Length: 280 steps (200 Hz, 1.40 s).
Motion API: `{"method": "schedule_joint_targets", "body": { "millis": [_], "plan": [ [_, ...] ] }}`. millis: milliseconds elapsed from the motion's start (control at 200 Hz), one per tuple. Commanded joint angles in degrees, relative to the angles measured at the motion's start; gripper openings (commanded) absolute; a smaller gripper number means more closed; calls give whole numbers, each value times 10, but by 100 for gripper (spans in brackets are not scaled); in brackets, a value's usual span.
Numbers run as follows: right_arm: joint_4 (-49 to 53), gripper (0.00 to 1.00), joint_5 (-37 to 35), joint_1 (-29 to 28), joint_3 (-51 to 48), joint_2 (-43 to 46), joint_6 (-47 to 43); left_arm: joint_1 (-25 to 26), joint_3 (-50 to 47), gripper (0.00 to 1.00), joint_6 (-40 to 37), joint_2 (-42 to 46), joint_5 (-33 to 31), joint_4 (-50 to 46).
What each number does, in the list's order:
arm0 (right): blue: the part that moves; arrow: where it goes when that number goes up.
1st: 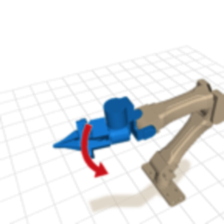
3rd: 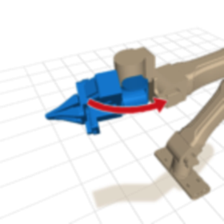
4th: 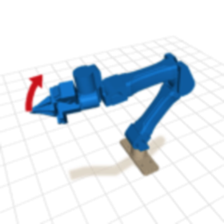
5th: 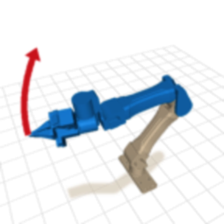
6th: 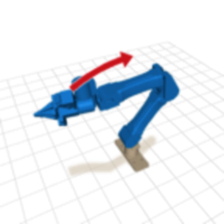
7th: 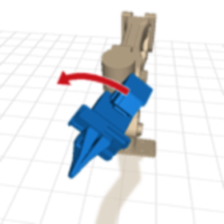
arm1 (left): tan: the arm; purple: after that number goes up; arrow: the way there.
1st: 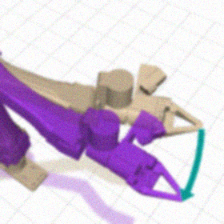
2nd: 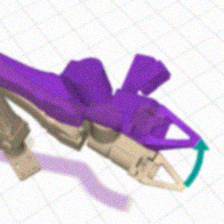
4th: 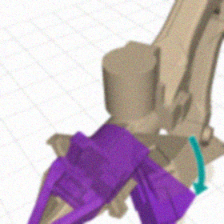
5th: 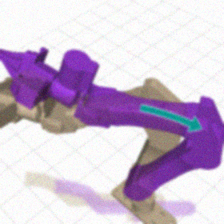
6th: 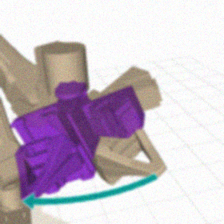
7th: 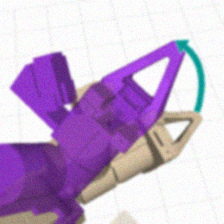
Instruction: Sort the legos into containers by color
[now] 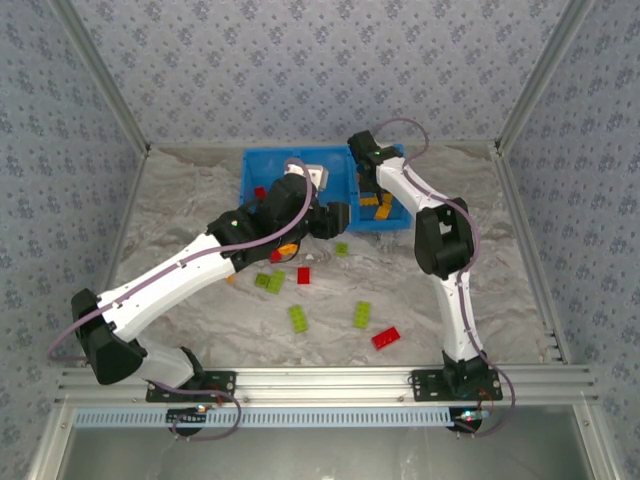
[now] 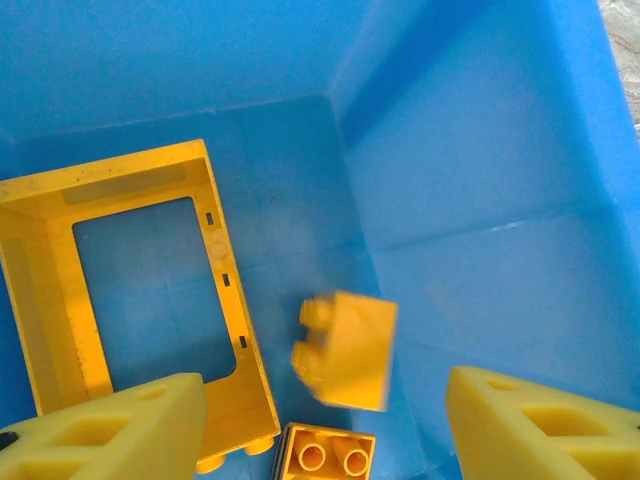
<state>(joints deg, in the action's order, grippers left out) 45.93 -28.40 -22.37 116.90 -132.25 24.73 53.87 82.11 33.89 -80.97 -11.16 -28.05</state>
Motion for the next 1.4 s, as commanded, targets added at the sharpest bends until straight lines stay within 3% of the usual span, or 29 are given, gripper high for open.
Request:
{"method": "schedule_joint_targets", "body": {
  "millis": [0, 220, 315, 460, 620, 854, 994, 1129, 1394],
  "plan": [
    [17, 65, -23, -4, 18, 12, -1, -4, -3, 66, 1, 24, -2, 4],
    [-6, 60, -39, -24, -5, 118, -6, -28, -40, 62, 50, 44, -40, -66],
    [-27, 58, -43, -33, -43, 195, -5, -59, -64, 61, 69, 46, -24, -116],
    [-134, 57, -9, -66, -186, 350, -39, -95, -118, 61, 53, 45, -1, -145],
    [-236, 57, 76, -123, -360, 515, -84, -131, -173, 62, 66, 43, 30, -120],
    [-287, 59, 205, -219, -579, 700, -96, -135, -170, 61, 47, -29, -7, -56],
    [-286, 63, 232, -263, -653, 758, -61, -154, -159, 61, -4, -72, 2, -34],
    [-279, 65, 210, -301, -693, 782, -31, -167, -155, 66, -73, -103, 32, -14],
    [-281, 68, 190, -315, -695, 784, -28, -182, -119, 73, -202, -164, 53, -23]
  ]
}}
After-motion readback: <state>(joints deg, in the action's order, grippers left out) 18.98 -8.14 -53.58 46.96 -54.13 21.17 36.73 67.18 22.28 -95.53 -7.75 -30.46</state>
